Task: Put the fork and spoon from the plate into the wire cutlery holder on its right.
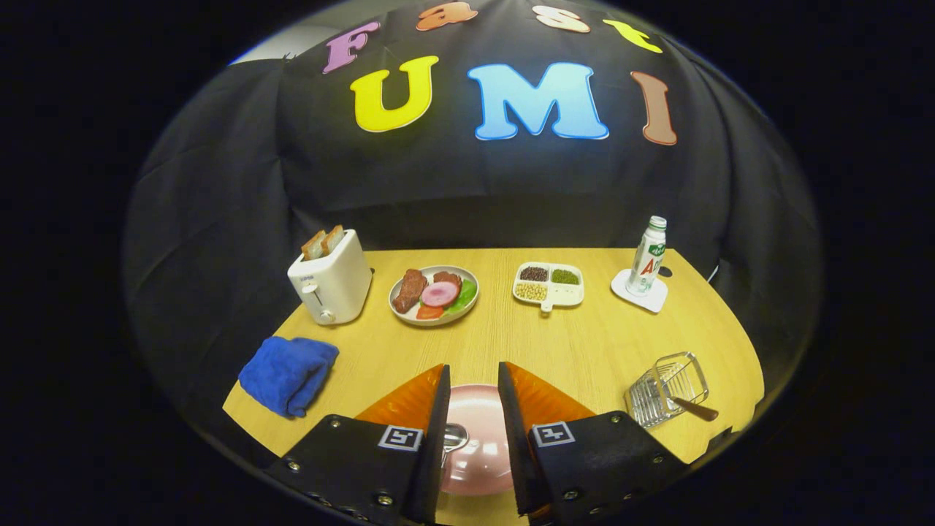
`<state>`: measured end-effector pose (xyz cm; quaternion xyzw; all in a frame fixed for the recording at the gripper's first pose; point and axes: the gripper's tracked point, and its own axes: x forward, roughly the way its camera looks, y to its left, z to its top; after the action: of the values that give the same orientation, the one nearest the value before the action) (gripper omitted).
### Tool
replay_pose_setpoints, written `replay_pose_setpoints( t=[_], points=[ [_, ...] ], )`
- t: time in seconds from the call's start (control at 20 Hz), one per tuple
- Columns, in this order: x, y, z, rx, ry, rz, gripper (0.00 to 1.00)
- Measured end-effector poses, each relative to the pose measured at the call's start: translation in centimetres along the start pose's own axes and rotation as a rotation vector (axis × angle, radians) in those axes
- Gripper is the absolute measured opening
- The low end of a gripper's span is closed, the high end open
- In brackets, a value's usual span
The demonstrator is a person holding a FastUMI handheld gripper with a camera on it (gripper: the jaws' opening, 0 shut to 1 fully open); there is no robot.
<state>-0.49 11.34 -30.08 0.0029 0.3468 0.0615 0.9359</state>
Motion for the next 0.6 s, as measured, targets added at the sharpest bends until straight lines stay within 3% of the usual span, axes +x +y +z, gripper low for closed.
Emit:
replay_pose_setpoints(
  t=[0.6],
  points=[
    [2.5, 2.4, -11.9, -0.054, 0.319, 0.031, 0.4]
  ],
)
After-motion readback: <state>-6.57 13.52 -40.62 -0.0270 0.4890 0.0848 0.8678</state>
